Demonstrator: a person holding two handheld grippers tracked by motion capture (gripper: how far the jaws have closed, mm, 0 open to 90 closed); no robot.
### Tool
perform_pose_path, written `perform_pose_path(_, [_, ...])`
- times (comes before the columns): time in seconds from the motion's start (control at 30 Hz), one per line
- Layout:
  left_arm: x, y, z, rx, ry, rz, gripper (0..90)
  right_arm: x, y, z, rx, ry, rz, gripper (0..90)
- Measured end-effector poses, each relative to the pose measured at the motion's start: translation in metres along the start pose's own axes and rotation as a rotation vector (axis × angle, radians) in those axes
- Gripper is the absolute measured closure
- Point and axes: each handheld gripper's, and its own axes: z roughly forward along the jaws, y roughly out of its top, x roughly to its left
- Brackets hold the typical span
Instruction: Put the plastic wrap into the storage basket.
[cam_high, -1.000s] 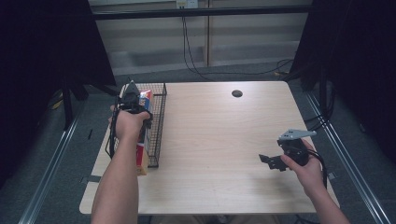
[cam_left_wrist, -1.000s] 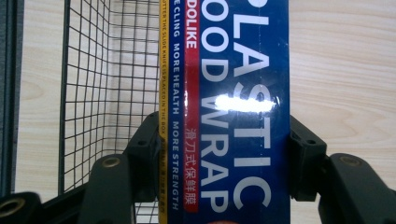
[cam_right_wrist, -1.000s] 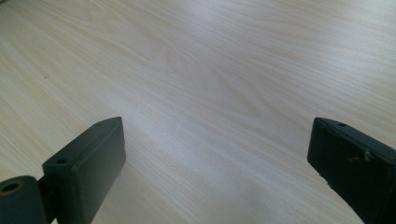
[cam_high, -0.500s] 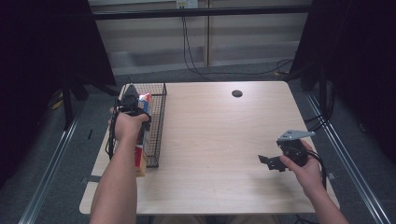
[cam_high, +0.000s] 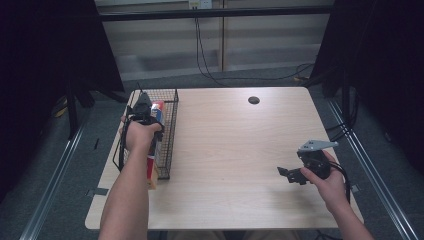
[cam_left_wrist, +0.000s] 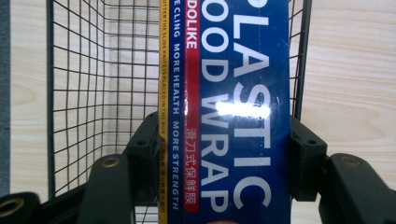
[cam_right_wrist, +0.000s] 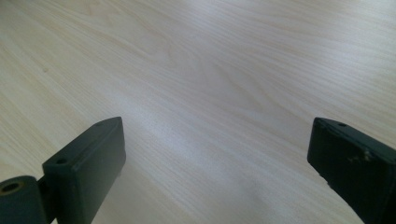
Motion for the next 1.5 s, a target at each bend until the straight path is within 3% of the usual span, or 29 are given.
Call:
perform_pose_path(0.13, [0.001, 0.001, 0.003, 0.013, 0.004, -0.01, 42.1, 0.0, -0.001, -0.001, -0.004, -0.005, 0.004, 4.2])
perform_pose_path(0.3, [0.0, 0.003, 0.007, 0.01, 0.018, 0.006, 42.0, -0.001, -0.003, -0.003, -0.001, -0.008, 0.004, 4.2])
perform_pose_path(0.83, [0.005, 0.003, 0.014, 0.032, 0.007, 0.009, 41.7, 0.0, -0.005, -0.003, 0.003, -0.008, 0.007, 4.2])
perform_pose_path(1.5, [0.006, 0.005, 0.015, 0.011, 0.025, 0.0, 41.7, -0.001, -0.005, -0.003, 0.004, -0.008, 0.004, 4.2])
